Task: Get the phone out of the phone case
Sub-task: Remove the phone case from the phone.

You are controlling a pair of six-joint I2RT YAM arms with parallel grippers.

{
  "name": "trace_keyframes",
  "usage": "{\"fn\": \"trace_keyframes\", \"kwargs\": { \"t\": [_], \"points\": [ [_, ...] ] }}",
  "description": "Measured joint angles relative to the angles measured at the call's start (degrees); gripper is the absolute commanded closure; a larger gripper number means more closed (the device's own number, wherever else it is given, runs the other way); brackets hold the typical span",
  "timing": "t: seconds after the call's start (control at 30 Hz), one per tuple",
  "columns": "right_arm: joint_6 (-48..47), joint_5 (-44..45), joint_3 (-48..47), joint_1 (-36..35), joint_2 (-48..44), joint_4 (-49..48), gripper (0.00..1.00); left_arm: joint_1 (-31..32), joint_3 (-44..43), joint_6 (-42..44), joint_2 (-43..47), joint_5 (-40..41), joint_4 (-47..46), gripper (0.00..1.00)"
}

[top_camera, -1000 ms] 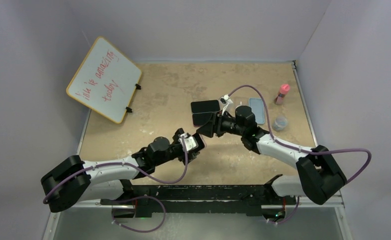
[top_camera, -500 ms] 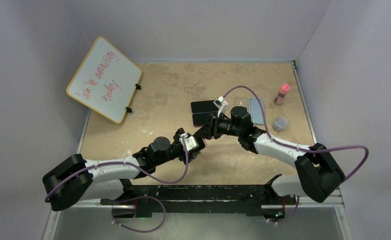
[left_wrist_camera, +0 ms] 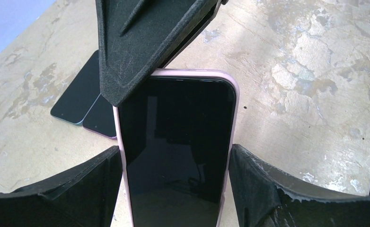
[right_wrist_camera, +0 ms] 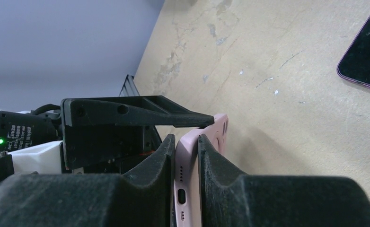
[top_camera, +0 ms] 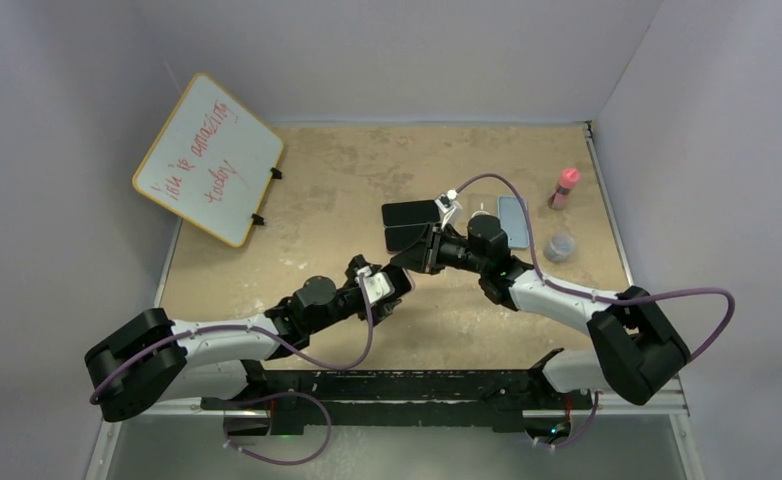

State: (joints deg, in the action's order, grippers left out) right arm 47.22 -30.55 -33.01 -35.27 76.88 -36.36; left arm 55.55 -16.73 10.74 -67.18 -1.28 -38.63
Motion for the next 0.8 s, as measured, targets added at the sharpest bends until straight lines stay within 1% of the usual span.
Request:
{"fn": "trace_keyframes", "kwargs": {
  "t": [0.1, 0.23, 0.43, 0.57, 0.73, 0.8],
  "points": [
    [0.3, 0.6, 0.0, -0.2, 0.0, 0.1, 1.00, 0.2, 1.0, 0.5, 0.5, 0.5, -1.3, 1.00],
    [2.5, 0.7, 0.9, -0.5, 0.5, -1.9, 1.00, 0.8, 3.5, 1.0, 2.4, 1.5, -3.7, 1.00],
    [9.3, -0.8, 3.1, -0.7, 4.5, -10.7, 1.00, 2.1, 7.0, 2.3, 3.3, 4.2, -8.3, 1.00],
    [12.3, -0.7, 3.4, -1.4, 4.9, -14.6, 1.00, 3.0, 8.2, 4.5, 3.1, 6.7, -12.5, 1.00],
    [15.2, 0.8, 3.4, -2.0, 5.7, -20.3, 1.00, 3.4, 8.5, 7.6, 0.3, 9.7, -18.9, 1.00],
    [17.3, 1.0, 3.5, -2.0, 7.1, -24.1, 1.00, 3.5, 9.0, 8.9, -0.8, 11.0, -22.3, 1.00]
  ]
}}
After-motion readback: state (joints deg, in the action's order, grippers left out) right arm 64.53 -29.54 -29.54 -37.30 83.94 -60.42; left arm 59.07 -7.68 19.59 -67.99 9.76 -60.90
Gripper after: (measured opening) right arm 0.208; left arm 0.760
